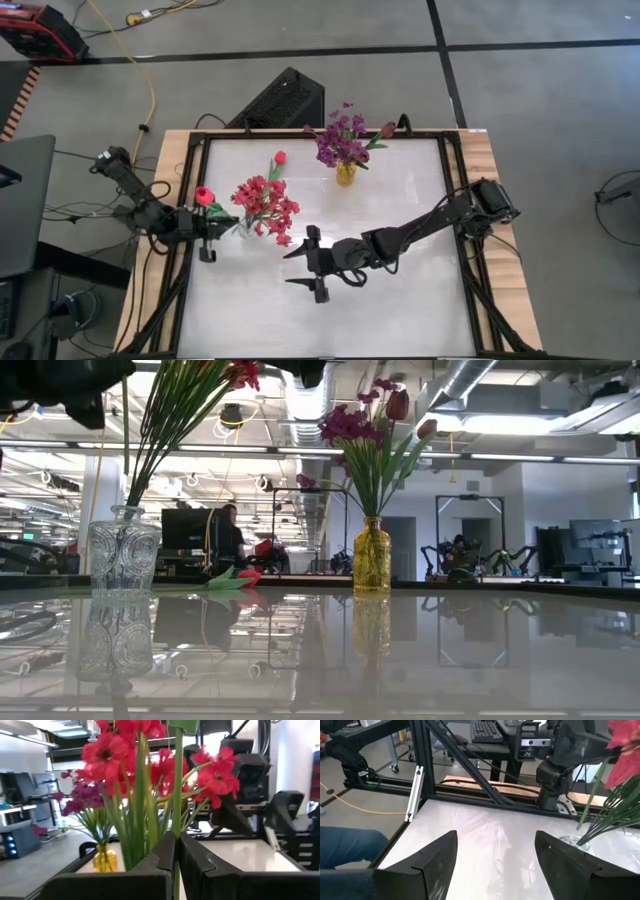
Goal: Sort flowers into vase by color
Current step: Put the bottom pink tulip into the transparent vase
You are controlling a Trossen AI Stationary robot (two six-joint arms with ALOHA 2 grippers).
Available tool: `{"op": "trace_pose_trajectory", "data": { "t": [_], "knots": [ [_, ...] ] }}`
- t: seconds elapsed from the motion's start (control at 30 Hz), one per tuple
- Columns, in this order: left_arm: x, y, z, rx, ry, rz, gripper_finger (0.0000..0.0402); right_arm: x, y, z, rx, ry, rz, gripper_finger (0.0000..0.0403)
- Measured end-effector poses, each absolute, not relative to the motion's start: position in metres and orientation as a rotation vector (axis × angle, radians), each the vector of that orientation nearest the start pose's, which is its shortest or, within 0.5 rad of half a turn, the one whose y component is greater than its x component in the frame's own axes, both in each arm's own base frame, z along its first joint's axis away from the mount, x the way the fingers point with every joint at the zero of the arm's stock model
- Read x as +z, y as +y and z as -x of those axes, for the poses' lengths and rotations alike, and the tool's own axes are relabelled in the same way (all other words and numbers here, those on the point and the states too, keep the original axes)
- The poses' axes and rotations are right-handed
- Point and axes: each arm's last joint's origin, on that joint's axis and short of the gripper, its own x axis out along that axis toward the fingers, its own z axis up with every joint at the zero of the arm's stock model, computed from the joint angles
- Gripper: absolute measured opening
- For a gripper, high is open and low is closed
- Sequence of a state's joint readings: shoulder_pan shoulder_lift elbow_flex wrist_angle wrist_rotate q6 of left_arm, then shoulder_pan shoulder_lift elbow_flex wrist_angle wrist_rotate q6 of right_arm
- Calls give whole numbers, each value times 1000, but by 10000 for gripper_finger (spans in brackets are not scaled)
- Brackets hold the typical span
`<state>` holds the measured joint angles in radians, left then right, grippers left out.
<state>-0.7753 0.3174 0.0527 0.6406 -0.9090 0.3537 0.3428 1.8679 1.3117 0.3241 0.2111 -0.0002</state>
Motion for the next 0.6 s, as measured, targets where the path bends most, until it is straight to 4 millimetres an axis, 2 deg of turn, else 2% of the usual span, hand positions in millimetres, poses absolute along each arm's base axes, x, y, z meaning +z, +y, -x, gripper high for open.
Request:
{"op": "trace_pose_trajectory", "data": {
  "t": [0.6],
  "knots": [
    [185,-49,-91,277,-92,-99,0,255,137,-408,126,223,63,292]
  ]
}}
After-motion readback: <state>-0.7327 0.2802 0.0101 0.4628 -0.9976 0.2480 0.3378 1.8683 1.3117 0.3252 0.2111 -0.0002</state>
